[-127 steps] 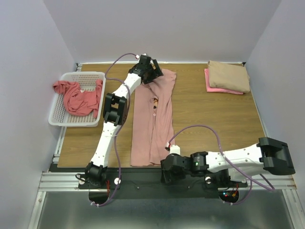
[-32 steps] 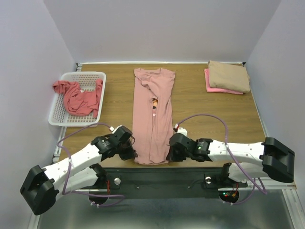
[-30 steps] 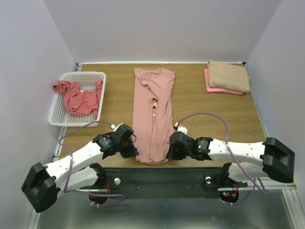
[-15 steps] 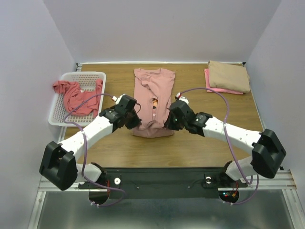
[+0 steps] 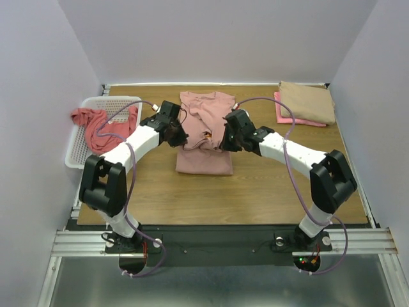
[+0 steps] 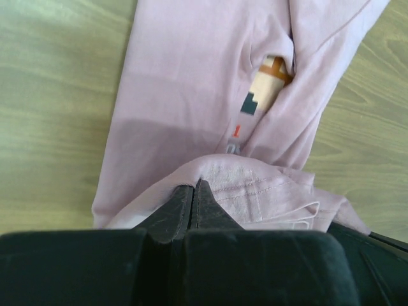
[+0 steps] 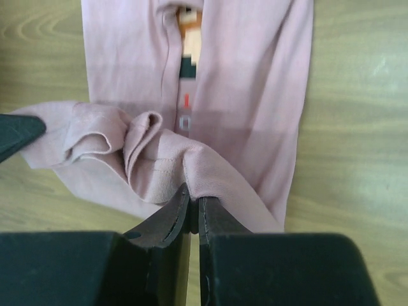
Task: Fold and stack the t-shirts
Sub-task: Fold the tshirt
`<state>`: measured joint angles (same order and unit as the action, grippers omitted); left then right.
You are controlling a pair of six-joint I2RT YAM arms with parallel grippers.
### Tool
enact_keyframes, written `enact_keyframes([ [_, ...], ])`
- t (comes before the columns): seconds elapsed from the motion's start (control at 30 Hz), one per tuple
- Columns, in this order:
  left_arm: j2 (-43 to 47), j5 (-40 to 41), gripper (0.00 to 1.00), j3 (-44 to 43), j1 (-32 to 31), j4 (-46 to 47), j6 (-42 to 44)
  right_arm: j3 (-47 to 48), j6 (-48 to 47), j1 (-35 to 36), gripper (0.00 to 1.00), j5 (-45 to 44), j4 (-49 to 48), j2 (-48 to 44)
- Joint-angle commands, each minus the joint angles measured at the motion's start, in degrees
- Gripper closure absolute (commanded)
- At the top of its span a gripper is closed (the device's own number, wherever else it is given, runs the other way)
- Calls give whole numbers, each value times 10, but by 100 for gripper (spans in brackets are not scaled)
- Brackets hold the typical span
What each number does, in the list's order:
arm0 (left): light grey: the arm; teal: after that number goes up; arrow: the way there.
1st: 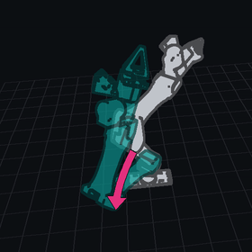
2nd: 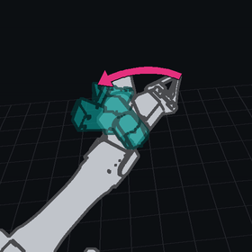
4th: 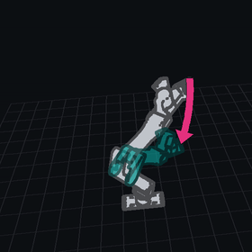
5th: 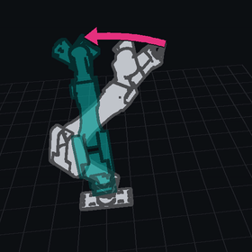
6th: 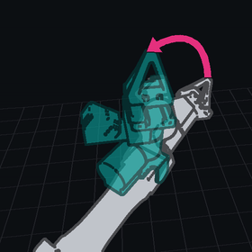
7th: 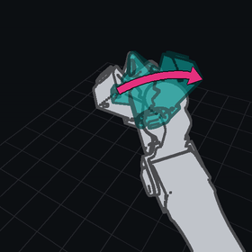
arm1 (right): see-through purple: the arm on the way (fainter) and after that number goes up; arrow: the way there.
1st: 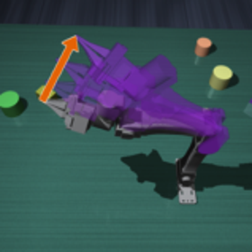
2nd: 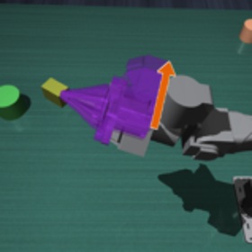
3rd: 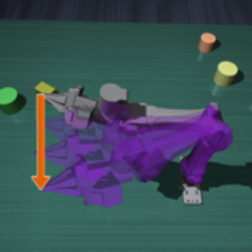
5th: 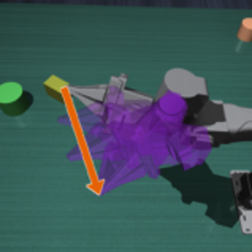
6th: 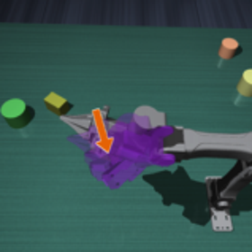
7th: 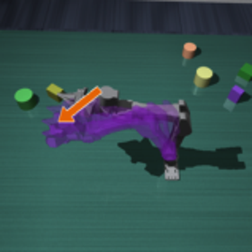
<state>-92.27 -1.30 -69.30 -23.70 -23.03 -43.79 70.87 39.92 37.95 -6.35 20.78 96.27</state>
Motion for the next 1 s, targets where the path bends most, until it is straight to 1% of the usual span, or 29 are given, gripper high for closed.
enact_keyframes([
  [0.0,-33,-16,100,-51,18,4,35,56,-33,-20,99,21,-10,36],
  [0.1,-68,-25,100,-89,25,2,51,73,-35,-31,100,27,-10,58],
  [0.33,-122,-19,100,-124,43,-2,58,111,-44,-68,100,58,-9,115],
  [0.47,-159,-26,100,-156,52,-11,72,127,-46,-75,99,60,-10,135],
  [0.6,-186,-30,100,-181,56,-20,80,137,-44,-82,96,76,-11,152],
  [0.63,-187,-30,98,-182,56,-20,80,139,-42,-83,95,77,-9,154],
  [0.7,-192,-29,74,-186,59,-19,82,144,-42,-87,88,76,-9,158],
  [0.73,-193,-29,58,-191,60,-20,84,146,-42,-89,87,77,-9,163],
  [0.8,-194,-28,45,-198,62,-24,87,152,-44,-91,77,85,-9,168],
  [0.83,-193,-27,33,-207,63,-29,89,156,-46,-92,71,88,-9,169],
  [0.87,-190,-24,31,-211,63,-32,92,158,-50,-92,63,101,-9,168],
  [0.9,-187,-23,29,-214,63,-36,95,159,-52,-92,52,107,-9,166],
  [0.93,-177,-20,5,-213,62,-41,95,156,-52,-92,49,114,-9,158],
  [0.97,-169,-19,3,-211,63,-41,97,154,-57,-92,45,129,-9,153],
])
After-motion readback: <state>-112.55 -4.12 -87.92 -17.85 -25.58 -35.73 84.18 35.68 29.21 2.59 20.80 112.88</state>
